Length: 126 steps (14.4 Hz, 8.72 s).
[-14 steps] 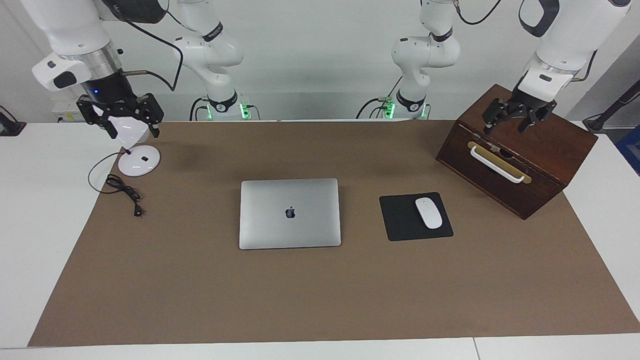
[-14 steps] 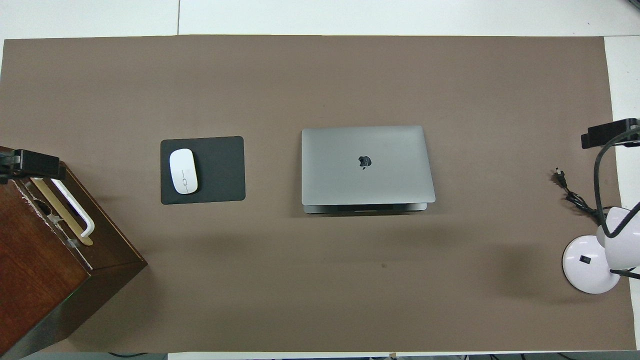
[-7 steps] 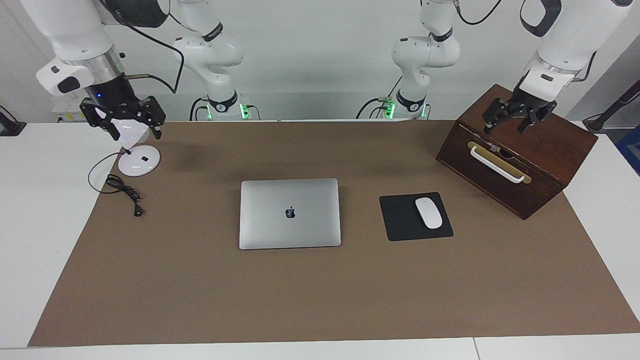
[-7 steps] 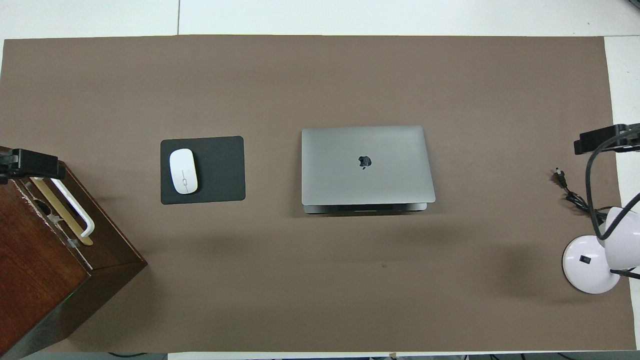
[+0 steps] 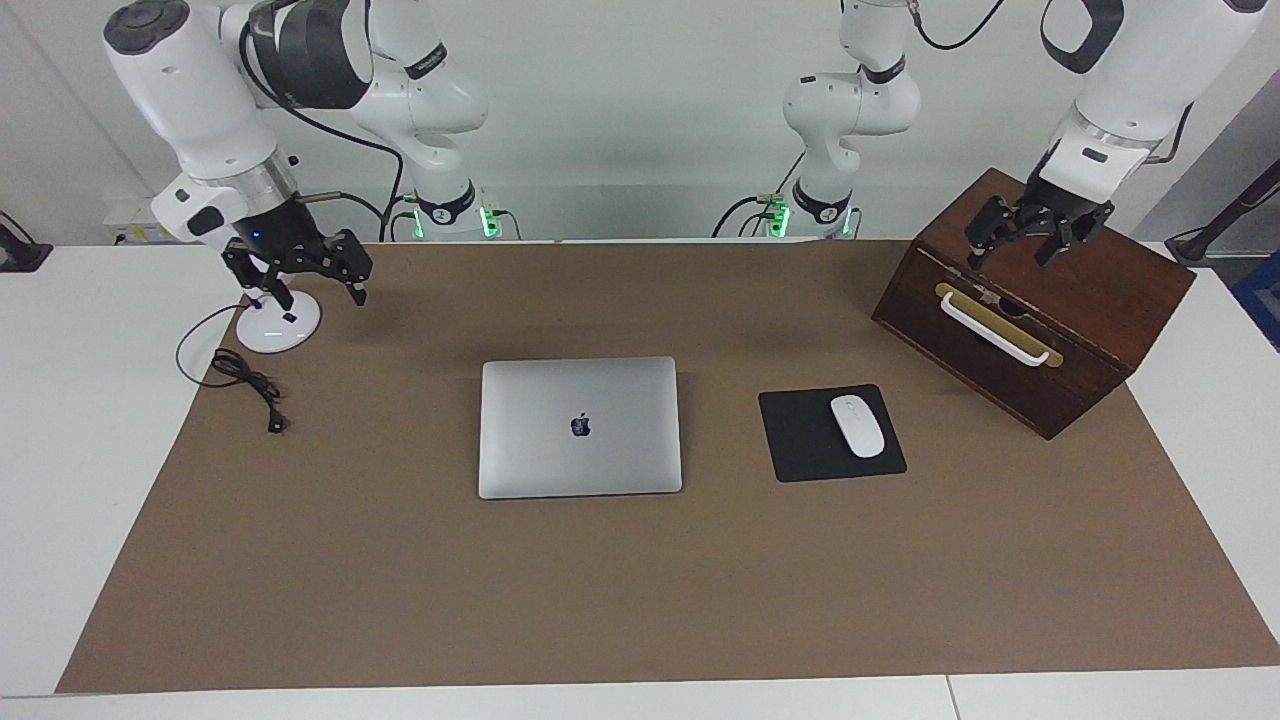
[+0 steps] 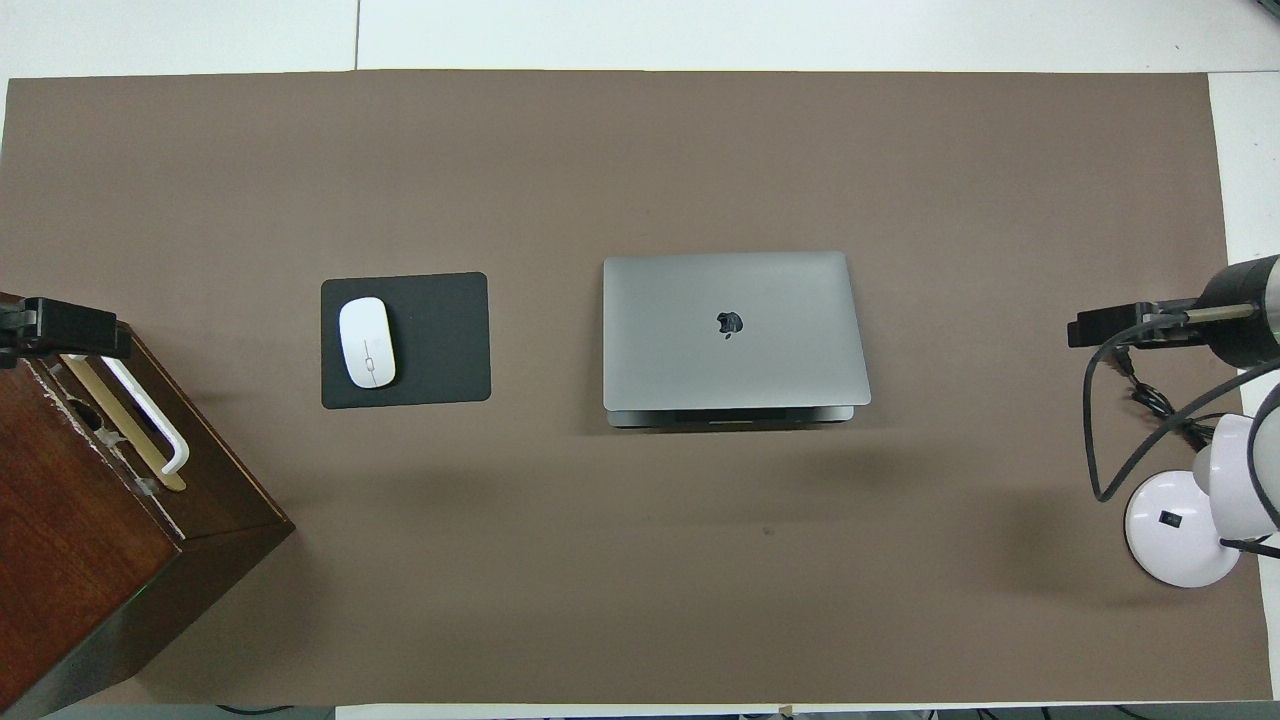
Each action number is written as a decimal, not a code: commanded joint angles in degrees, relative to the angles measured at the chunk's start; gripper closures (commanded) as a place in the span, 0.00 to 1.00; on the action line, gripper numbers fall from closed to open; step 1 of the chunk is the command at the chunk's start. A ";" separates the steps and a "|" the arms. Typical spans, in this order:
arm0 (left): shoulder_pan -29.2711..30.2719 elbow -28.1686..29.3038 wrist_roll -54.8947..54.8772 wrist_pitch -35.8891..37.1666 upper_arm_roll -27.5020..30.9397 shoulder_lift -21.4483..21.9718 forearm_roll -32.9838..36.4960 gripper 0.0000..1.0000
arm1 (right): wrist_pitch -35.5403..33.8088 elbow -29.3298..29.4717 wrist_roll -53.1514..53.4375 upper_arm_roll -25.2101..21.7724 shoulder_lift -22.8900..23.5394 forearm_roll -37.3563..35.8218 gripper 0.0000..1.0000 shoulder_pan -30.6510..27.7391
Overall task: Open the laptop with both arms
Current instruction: 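Move the right gripper toward the laptop's near edge while the left gripper advances, then place the left gripper at the laptop's near edge while the right gripper holds the lid, then lift the laptop lid with the right gripper while the left gripper steadies the base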
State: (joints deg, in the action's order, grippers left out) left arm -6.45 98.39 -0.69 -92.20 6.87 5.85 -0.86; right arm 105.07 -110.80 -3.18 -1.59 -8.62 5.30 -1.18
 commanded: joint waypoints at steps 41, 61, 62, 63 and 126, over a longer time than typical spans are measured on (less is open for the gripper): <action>-20.70 54.87 3.68 -82.50 -0.81 9.80 -4.68 1.00 | 77.83 -27.72 4.77 1.42 5.10 96.21 0.00 43.90; -46.98 58.93 10.71 -108.46 -0.81 -4.43 -14.95 1.00 | 75.90 -21.83 -2.44 1.16 12.31 95.68 0.00 38.46; -47.86 58.76 10.71 -108.46 -0.81 -5.40 -15.74 1.00 | 75.90 -21.57 -2.62 1.24 12.66 95.68 0.00 38.19; -48.91 58.58 10.80 -108.54 -0.72 -6.89 -16.53 1.00 | 75.90 -21.39 -2.70 1.16 12.66 95.68 0.00 38.19; -45.85 41.71 8.08 -108.72 -0.02 -26.06 -15.93 1.00 | 70.98 -1.71 -3.41 1.24 18.02 97.96 0.00 32.47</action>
State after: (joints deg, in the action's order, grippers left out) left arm -53.28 141.09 8.03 -200.24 6.83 -16.97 -17.78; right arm 177.82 -115.82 -3.67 -0.56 8.39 100.27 32.62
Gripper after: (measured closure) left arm 0.991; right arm 0.000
